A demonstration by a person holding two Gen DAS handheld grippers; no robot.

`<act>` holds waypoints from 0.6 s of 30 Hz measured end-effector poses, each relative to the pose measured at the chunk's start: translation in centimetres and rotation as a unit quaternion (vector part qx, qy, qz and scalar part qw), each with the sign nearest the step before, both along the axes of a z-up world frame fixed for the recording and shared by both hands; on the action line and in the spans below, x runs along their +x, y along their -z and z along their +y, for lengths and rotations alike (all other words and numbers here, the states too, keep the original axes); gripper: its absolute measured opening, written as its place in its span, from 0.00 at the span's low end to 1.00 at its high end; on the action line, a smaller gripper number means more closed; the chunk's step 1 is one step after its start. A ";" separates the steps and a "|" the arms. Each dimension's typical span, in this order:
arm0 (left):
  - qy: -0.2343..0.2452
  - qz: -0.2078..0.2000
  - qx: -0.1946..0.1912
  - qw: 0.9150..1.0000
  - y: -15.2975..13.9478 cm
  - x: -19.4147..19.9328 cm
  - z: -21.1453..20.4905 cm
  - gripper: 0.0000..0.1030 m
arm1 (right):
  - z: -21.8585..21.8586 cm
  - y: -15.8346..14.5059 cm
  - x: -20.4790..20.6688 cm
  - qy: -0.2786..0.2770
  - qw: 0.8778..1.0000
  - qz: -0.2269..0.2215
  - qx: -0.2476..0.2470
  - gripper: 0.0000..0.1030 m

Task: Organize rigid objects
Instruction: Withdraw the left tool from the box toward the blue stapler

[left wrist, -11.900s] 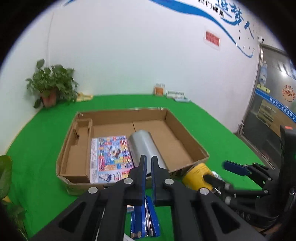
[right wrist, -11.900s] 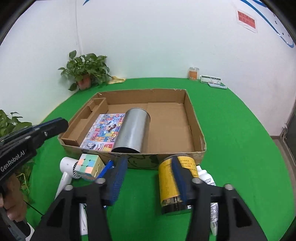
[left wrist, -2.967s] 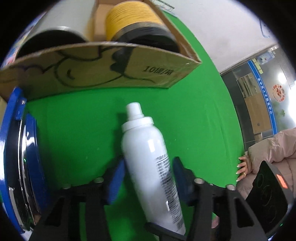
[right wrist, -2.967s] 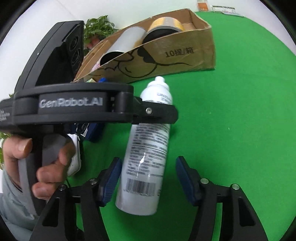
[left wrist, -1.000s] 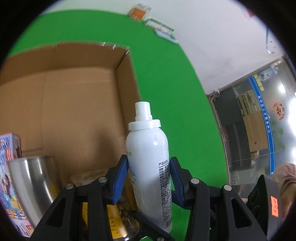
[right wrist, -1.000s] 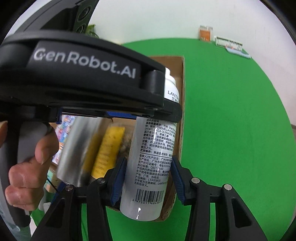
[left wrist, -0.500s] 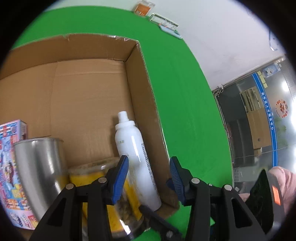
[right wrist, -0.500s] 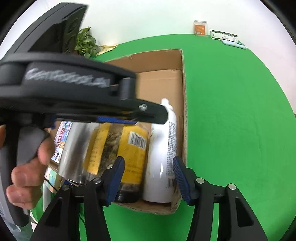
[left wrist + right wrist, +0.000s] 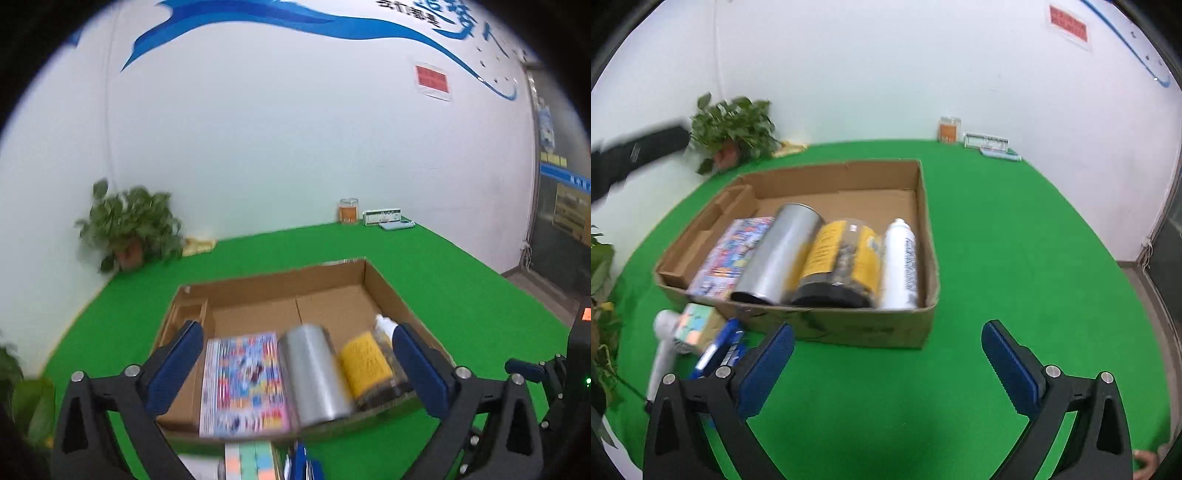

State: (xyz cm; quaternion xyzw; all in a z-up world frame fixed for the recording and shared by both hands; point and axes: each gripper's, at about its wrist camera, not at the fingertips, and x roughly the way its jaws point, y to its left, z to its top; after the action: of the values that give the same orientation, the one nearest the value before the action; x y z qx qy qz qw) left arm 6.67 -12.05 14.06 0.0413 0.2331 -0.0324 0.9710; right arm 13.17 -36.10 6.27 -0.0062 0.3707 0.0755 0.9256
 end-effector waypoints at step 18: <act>-0.035 0.009 -0.060 0.998 1.5 -7.1 4.1 0.98 | 4.1 -6.0 -10.9 -0.022 0.993 -0.107 -0.040 0.99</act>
State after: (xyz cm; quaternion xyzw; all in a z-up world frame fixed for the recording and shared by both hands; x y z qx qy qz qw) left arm -0.41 -7.99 12.56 -0.0258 0.2409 -0.0131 0.9701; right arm 2.25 -32.00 12.25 -0.0597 0.2725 0.0793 0.9570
